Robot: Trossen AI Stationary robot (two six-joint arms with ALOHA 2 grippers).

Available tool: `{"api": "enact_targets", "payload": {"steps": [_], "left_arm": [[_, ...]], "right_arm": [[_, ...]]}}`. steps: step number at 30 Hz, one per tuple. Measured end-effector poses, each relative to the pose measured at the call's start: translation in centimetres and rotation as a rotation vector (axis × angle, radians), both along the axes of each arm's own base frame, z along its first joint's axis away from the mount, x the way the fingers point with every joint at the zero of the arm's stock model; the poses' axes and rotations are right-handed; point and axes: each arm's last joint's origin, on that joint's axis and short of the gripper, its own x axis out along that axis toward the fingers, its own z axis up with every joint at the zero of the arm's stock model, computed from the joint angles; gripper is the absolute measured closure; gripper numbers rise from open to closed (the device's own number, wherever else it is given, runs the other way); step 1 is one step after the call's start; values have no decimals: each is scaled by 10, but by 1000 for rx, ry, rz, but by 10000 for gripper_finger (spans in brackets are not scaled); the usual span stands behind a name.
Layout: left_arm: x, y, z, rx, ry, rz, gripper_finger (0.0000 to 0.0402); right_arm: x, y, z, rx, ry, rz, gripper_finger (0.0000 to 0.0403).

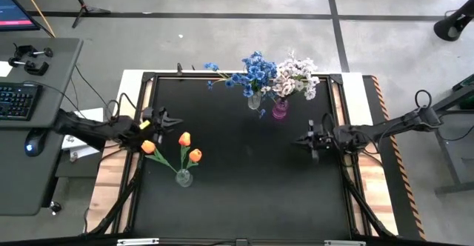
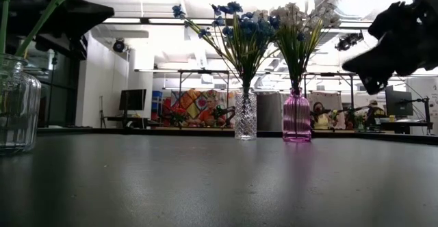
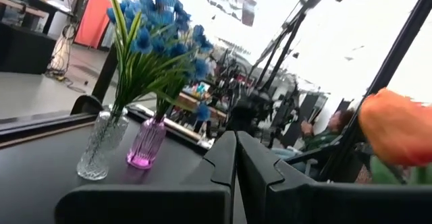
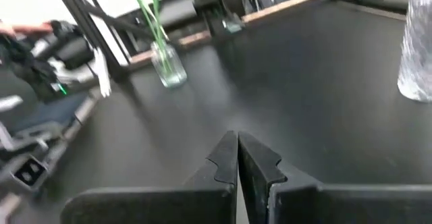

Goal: Sort flowers into vase by color
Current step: Return to Home Position

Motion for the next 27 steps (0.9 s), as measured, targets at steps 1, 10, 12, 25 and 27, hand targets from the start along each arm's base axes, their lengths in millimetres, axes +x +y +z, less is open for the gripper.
{"api": "enact_targets", "payload": {"steps": [1,10,12,25,27], "left_arm": [[-2,0,1,-2,-11,0,401],[-12,3,3,-11,-55,7,401],[-12,2,1,-7,-39,5,401],[-11,2,1,-5,-32,1,401],[-11,2,1,-5,-33,1,401]], "right_arm": [[0,0,-2,-4,20,0,403],[-9,-2,-7,-18,88,6,403],[-13,-2,-3,-11,40,16,403],[-27,-7,27,55,-306,-4,402],[-27,-7,26,53,-296,-5,402]]}}
